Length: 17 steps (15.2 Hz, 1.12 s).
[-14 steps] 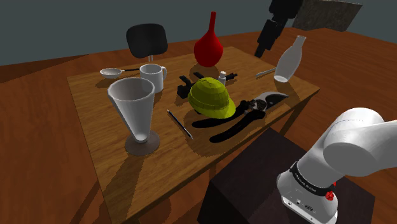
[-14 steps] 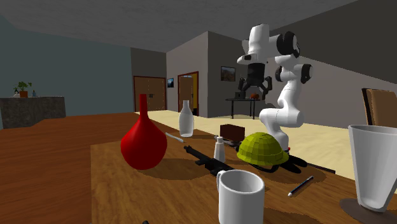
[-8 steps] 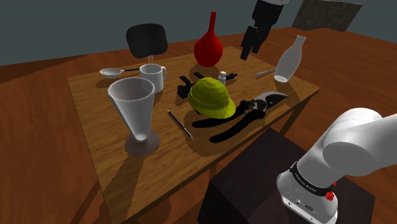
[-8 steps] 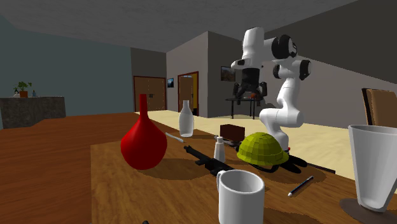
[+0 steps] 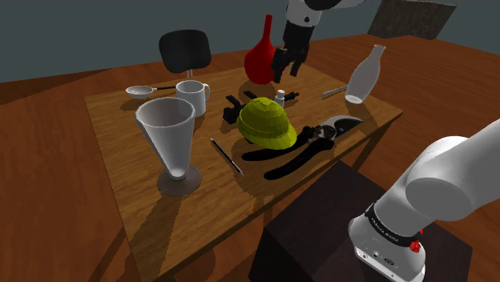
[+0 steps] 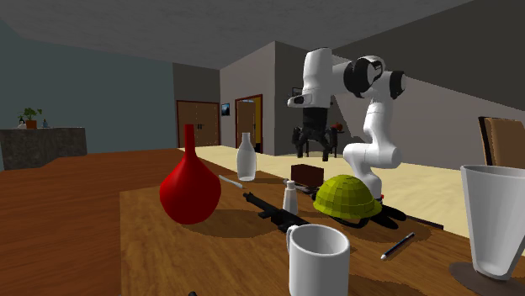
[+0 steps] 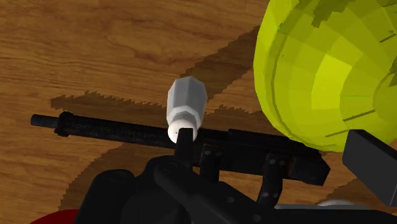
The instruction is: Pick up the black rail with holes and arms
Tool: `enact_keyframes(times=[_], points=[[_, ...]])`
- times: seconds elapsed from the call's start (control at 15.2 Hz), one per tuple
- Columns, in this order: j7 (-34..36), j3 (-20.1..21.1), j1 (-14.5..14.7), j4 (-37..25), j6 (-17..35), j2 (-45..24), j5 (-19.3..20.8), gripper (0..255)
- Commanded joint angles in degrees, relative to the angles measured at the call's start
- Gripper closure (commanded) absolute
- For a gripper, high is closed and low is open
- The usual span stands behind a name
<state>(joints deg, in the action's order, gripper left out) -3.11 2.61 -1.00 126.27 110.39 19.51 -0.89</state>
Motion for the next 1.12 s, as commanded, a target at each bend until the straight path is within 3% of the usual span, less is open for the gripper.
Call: enact_keyframes(times=[0.0, 0.79, 1.06], points=[[1.1, 0.1, -0.3, -2.0, 1.9, -4.3, 0.1, 0], [7.1, -0.4, -1.3, -20.7, 7.7, -31.3, 0.9, 0], [7.3, -0.5, -1.3, -20.2, 9.8, -33.1, 1.0, 0]])
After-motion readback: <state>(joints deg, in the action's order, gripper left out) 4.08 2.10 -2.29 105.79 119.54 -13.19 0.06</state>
